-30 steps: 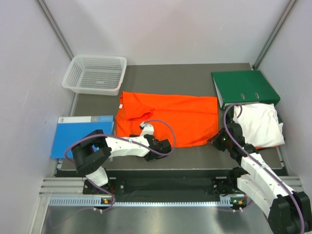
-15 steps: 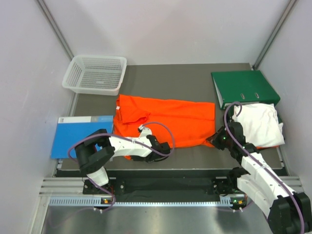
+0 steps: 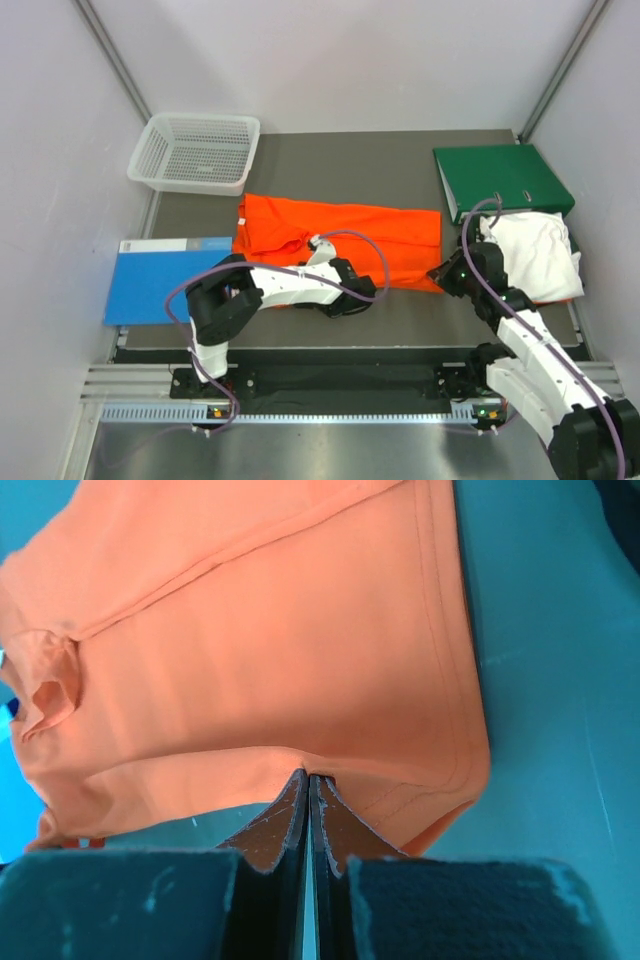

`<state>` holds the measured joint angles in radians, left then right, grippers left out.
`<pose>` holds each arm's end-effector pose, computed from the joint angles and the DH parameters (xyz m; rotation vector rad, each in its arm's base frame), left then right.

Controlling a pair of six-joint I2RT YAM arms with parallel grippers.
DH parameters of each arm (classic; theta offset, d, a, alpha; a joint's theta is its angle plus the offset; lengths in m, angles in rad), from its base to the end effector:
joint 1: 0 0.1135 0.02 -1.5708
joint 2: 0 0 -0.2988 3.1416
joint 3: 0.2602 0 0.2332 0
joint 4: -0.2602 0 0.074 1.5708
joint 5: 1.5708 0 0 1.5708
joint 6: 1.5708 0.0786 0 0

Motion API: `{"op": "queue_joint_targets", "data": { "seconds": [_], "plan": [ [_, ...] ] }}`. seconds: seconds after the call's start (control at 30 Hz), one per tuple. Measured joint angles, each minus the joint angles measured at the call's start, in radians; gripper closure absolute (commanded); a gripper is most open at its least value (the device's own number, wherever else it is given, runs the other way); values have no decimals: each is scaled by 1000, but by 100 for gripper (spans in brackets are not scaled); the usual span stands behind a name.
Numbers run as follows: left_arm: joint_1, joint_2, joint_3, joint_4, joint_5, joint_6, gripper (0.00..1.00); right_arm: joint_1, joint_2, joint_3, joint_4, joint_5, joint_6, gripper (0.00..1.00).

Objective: Fold and stack the t-shirts
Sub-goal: Fold the other side of the tshirt into a rectangle

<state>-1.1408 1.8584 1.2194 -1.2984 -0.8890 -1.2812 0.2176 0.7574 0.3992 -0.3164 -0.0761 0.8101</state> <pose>0.1710 -0.2265 0.1985 0.0415 2.3216 0.7892 0.1490 0.0391 0.2008 0.6371 2.2328 0.6255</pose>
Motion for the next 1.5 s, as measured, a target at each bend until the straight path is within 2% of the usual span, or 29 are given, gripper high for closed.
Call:
{"op": "queue_joint_targets", "data": {
  "seconds": [0.13,0.33,0.5,0.6,0.67,0.73,0.8,0.97,1.07,1.2,1.33,1.4,1.5],
  "plan": [
    [23,53,74,-6,-53,3,100,0,95,27,46,1,-36,100],
    [93,58,107,-12,-108,36,100,-4,243,82,101,11,-99,100],
    [167,61,113,-15,-140,89,96,-4,374,156,154,30,-146,100],
    [206,84,145,-15,-161,132,89,-4,472,214,182,33,-171,100],
    [228,103,171,-16,-174,169,76,-4,532,241,206,34,-183,100],
    [246,130,209,-17,-187,212,34,-4,590,261,229,37,-193,100],
    [264,161,257,-22,-204,257,1,-4,651,278,243,42,-201,100],
    [304,198,358,-17,-245,307,1,-4,761,308,257,73,-217,100],
    [313,152,332,16,-240,365,1,-4,776,310,267,87,-227,100],
    [325,-62,140,195,-90,486,1,-4,776,322,267,103,-237,100],
    [388,-435,-105,411,165,608,1,-4,784,341,275,107,-244,100],
    [402,-516,-126,441,218,639,1,-4,793,343,283,106,-246,100],
    [401,-495,-91,453,253,661,1,-4,817,343,295,105,-248,100]
  ]
}}
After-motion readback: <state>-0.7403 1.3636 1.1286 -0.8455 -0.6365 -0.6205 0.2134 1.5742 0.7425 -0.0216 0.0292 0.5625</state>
